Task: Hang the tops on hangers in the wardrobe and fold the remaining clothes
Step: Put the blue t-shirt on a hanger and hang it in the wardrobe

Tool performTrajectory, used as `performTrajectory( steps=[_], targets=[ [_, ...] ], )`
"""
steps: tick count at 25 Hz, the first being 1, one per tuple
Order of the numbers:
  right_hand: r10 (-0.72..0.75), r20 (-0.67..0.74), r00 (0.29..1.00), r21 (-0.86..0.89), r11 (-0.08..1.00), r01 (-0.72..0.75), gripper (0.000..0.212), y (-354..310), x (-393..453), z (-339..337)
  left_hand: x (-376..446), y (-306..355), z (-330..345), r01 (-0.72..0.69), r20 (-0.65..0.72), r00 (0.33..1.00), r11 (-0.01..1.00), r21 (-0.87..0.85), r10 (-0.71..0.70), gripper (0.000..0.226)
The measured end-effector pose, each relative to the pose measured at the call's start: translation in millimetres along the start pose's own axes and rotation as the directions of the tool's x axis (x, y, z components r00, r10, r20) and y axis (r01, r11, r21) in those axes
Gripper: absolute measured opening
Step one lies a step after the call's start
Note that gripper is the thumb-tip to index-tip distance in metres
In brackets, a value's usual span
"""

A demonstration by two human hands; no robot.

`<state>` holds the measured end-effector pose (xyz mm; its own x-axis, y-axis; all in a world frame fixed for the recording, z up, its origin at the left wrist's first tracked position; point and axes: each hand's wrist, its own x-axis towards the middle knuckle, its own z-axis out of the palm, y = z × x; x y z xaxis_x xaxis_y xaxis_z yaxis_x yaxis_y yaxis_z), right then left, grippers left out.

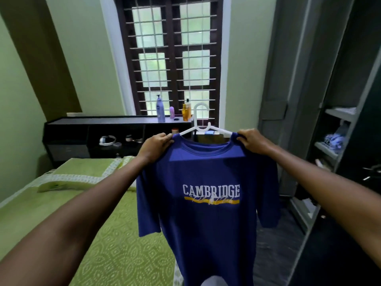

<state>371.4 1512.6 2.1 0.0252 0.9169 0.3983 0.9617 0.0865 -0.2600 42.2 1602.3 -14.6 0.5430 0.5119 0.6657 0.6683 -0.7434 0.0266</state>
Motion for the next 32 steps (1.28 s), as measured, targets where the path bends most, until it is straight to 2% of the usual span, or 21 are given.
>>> performTrajectory(
  steps=[5,8,12,17,21,24,29,32],
  targets=[
    [0.110,-0.054,0.992,0.002,0.994,-0.110,0.018,79.0,44.7,5.3,95.6,-7.2,93.4,-0.042,0.088,0.995,0.999,-0.033,0.045,0.026],
    [0.196,-0.074,0.978,-0.017,0.980,-0.198,0.017,124.8,69.6,-2.0,161.4,-3.7,137.8,-0.130,0.085,0.987,0.989,-0.076,0.136,0.030],
    [0.300,-0.148,0.943,-0.036,0.951,-0.308,0.017,195.0,95.5,-7.9,243.8,8.4,207.4,-0.285,0.073,0.952,0.949,-0.133,0.296,0.053],
    [0.412,-0.218,0.885,-0.047,0.901,-0.431,0.016,281.6,120.9,-11.4,330.1,41.9,292.2,-0.242,0.177,0.950,0.965,-0.104,0.257,0.033],
    [0.502,-0.289,0.815,0.004,0.852,-0.523,0.016,353.6,137.5,-22.5,402.3,75.5,358.9,-0.317,0.234,0.913,0.943,-0.104,0.333,0.030],
    [0.587,-0.355,0.728,0.095,0.797,-0.596,0.015,391.4,146.2,-36.1,454.0,103.3,398.0,-0.324,0.197,0.917,0.935,-0.143,0.347,0.029],
    [0.739,-0.527,0.419,0.323,0.631,-0.706,0.019,459.3,154.5,-68.1,536.6,162.5,468.3,-0.385,0.060,0.909,0.887,-0.256,0.412,0.030],
    [0.748,-0.581,0.320,0.343,0.582,-0.737,0.018,495.8,153.7,-87.8,583.3,204.3,508.5,-0.447,-0.010,0.884,0.839,-0.312,0.467,0.031]
  ],
)
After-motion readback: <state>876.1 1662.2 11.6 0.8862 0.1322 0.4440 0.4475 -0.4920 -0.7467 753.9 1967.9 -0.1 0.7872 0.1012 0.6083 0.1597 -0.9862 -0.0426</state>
